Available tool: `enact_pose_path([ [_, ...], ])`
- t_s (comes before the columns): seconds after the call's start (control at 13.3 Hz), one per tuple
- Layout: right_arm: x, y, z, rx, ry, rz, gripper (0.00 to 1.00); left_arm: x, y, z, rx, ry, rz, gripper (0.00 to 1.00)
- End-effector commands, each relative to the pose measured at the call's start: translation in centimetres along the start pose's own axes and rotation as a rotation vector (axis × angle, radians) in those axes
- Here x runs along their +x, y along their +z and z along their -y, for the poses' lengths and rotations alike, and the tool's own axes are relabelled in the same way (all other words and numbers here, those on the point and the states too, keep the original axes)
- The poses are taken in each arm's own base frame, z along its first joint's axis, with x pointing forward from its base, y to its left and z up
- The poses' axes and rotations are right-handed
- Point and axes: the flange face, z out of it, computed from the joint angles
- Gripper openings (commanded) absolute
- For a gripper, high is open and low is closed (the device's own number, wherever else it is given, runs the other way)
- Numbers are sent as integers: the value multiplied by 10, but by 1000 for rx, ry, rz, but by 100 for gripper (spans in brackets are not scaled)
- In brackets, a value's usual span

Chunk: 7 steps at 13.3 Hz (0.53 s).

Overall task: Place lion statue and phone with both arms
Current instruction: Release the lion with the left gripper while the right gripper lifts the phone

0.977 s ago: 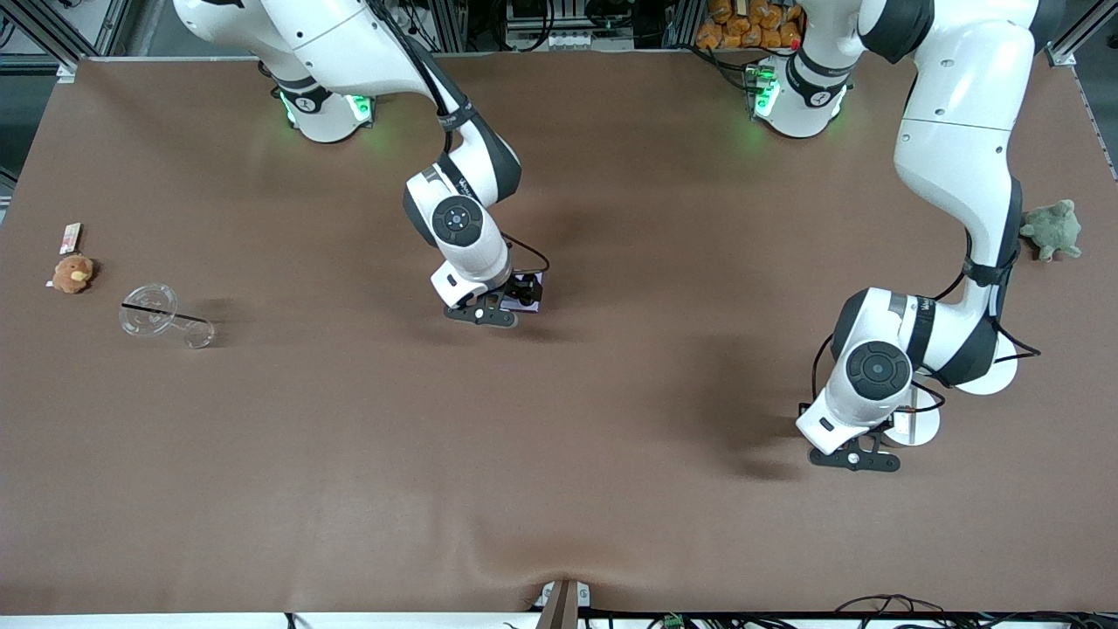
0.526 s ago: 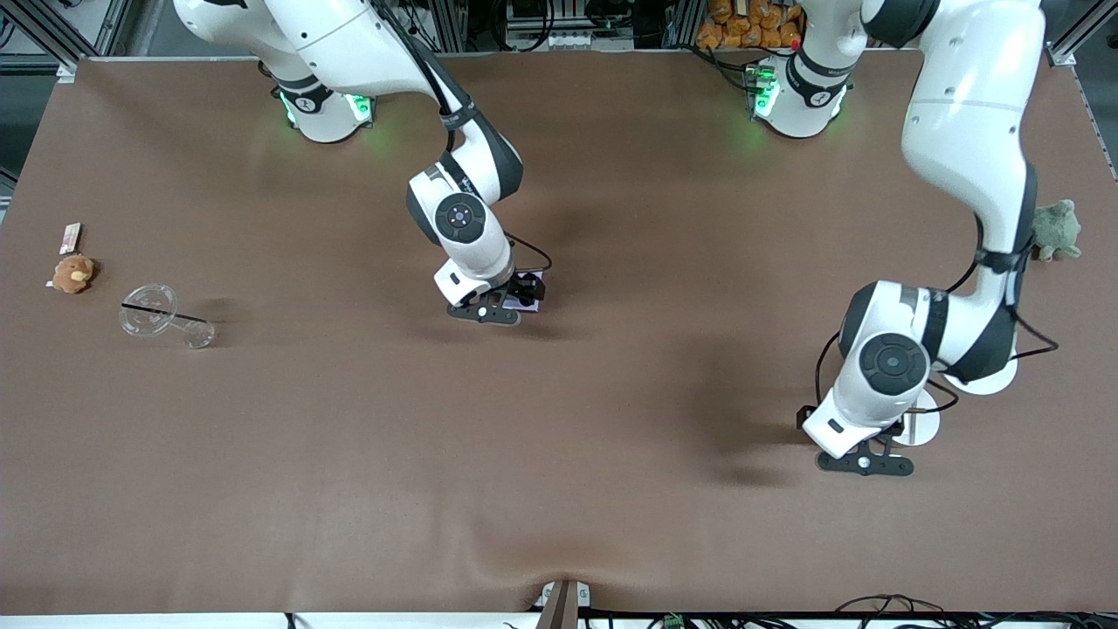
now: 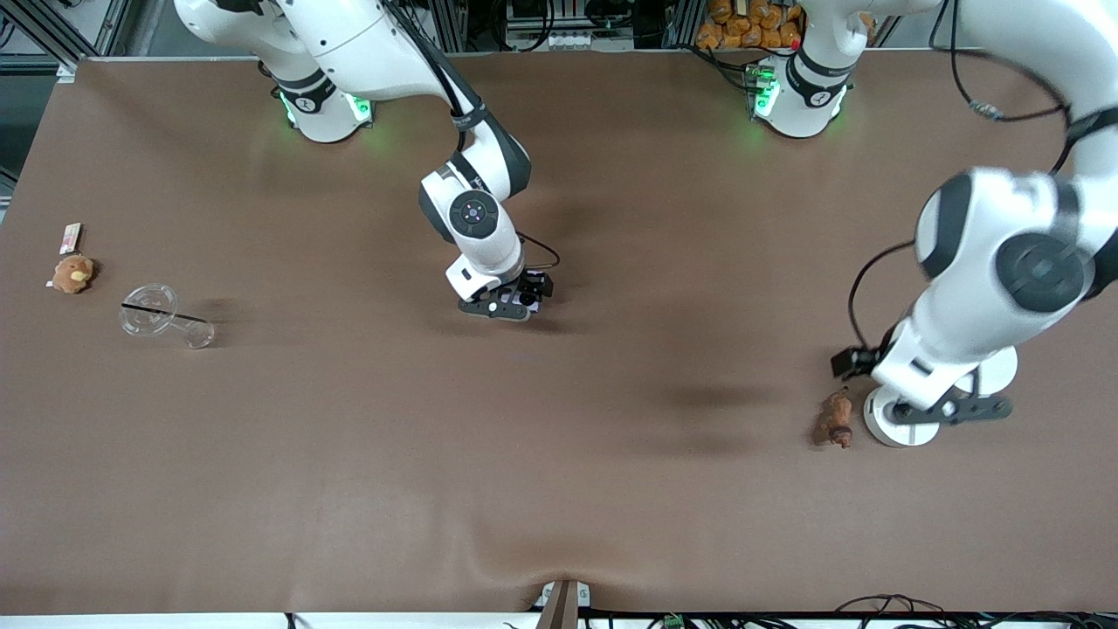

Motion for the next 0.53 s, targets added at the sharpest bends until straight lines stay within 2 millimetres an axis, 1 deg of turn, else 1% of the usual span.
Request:
enact_pose_path([
  [0.0, -4, 3, 2, 8, 17, -11, 100, -38, -44, 28, -51, -23, -18, 100],
  [0.08, -7, 7, 3, 4, 12, -8, 100, -54, -60, 37, -64, -9, -30, 100],
  [0.15, -7, 8, 2, 0, 10, -8, 85, -69, -67, 48, -64, 18, -33, 100],
  [0.23, -8, 9, 2, -3, 6, -6, 79, -83, -71, 56, -60, 53, -33, 100],
  [0.3, -9, 9, 3, -3, 3, -6, 79, -90, -76, 62, -57, 108, -31, 100],
  [0.38, -9, 10, 2, -7, -6, -7, 60, -95, -79, 65, -52, 156, 15, 100],
  [0.45, -6, 7, 1, -12, -12, -4, 26, -97, -91, 67, -50, 185, 34, 100],
])
